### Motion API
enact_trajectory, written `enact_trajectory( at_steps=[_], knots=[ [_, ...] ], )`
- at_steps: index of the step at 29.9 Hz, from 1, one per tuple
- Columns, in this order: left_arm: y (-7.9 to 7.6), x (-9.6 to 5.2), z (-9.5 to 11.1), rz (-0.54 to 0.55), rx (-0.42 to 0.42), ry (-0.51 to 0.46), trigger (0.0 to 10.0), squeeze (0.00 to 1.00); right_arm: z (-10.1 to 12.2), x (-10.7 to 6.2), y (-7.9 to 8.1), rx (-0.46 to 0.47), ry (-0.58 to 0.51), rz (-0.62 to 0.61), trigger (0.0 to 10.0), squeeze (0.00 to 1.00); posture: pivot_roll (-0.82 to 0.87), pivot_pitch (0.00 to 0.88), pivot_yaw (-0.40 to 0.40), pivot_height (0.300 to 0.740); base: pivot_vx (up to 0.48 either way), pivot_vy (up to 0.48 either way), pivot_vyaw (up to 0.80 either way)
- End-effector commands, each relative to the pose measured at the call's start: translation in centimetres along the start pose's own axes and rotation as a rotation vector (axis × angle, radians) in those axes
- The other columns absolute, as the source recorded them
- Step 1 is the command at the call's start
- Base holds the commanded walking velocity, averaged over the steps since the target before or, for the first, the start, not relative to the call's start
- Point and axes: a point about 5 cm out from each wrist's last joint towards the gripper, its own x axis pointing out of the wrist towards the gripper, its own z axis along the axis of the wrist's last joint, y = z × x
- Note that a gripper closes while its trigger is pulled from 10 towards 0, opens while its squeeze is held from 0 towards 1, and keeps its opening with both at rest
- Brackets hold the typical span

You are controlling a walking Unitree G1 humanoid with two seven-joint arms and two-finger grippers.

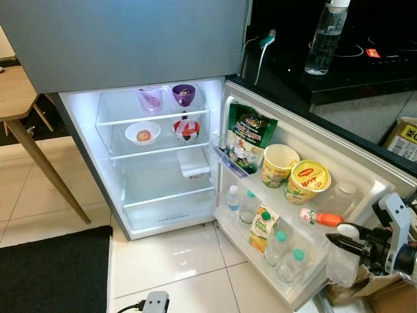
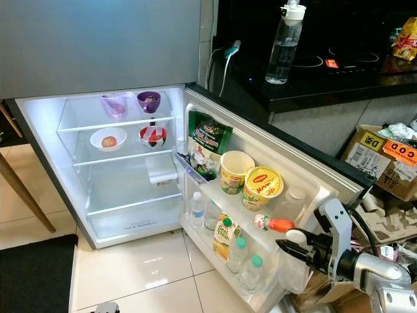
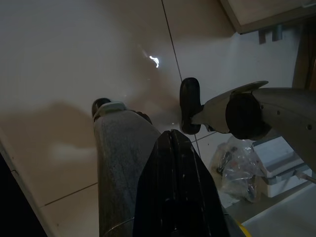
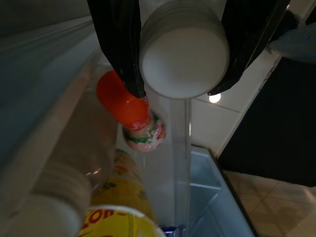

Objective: Restocking fridge

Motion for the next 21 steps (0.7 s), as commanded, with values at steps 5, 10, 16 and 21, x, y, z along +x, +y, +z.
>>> enact_trajectory(
  at_steps=[5,10,16,21],
  knots=[
    [0.6,-0.4,-1.0,0.01,0.007,0.045,10.0,0.0,2.4,0.5,0.0,-0.073,-0.075,-0.003,10.0,0.0,-0.08,0.0,-0.021,0.74,0.0,0.0,0.0],
    [0.5,-0.3,-0.9,0.008,0.004,0.041,10.0,0.0,2.5,0.6,0.2,-0.086,-0.065,0.008,10.0,0.0,-0.09,0.0,-0.021,0.74,0.0,0.0,0.0],
    [0.4,-0.3,-1.0,0.005,0.003,0.043,10.0,0.0,2.4,0.6,0.2,-0.094,-0.046,0.001,10.0,0.0,-0.09,0.0,-0.019,0.74,0.0,0.0,0.0],
    [0.4,-0.3,-1.0,0.005,0.003,0.041,10.0,0.0,0.4,-0.1,0.3,-0.086,0.137,0.014,10.0,0.0,-0.09,0.0,-0.02,0.74,0.0,0.0,0.0]
  ],
)
